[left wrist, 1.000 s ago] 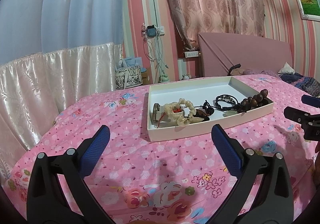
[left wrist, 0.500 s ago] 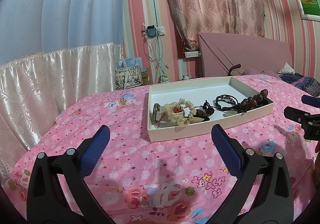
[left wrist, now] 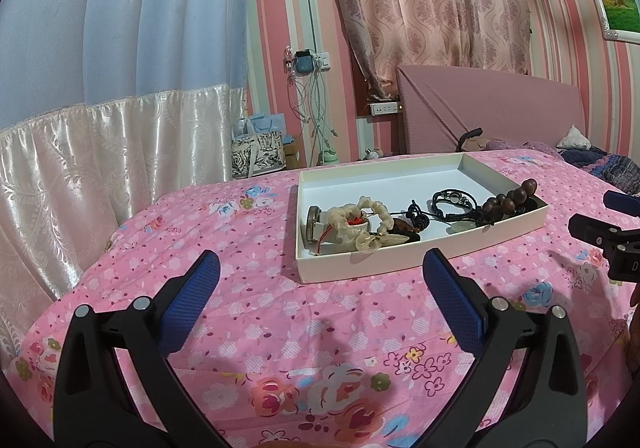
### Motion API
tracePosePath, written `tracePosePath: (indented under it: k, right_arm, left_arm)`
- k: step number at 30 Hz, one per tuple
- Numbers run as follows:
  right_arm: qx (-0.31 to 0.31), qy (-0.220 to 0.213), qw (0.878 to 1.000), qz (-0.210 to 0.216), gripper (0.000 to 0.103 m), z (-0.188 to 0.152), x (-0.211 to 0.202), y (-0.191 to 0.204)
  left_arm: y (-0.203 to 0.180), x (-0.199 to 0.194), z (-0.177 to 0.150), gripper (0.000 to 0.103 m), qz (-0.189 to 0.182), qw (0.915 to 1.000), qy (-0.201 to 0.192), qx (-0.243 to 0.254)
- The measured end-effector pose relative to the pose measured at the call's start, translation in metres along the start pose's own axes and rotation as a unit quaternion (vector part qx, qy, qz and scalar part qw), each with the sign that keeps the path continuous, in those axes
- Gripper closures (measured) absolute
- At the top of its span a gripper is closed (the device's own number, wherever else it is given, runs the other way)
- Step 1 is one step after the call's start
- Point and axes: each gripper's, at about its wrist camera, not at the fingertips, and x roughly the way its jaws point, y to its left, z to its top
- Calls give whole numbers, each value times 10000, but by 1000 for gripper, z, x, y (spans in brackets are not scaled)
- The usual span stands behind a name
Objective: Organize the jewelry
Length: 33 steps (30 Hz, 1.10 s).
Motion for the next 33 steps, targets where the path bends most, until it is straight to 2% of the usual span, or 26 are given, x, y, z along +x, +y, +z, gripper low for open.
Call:
tracePosePath:
  k: [33]
  right_arm:
    - [49,-1,10000,3,2,-2,0,-1]
  left_arm:
    - [-1,-1,0,3,36,10000,15,-36]
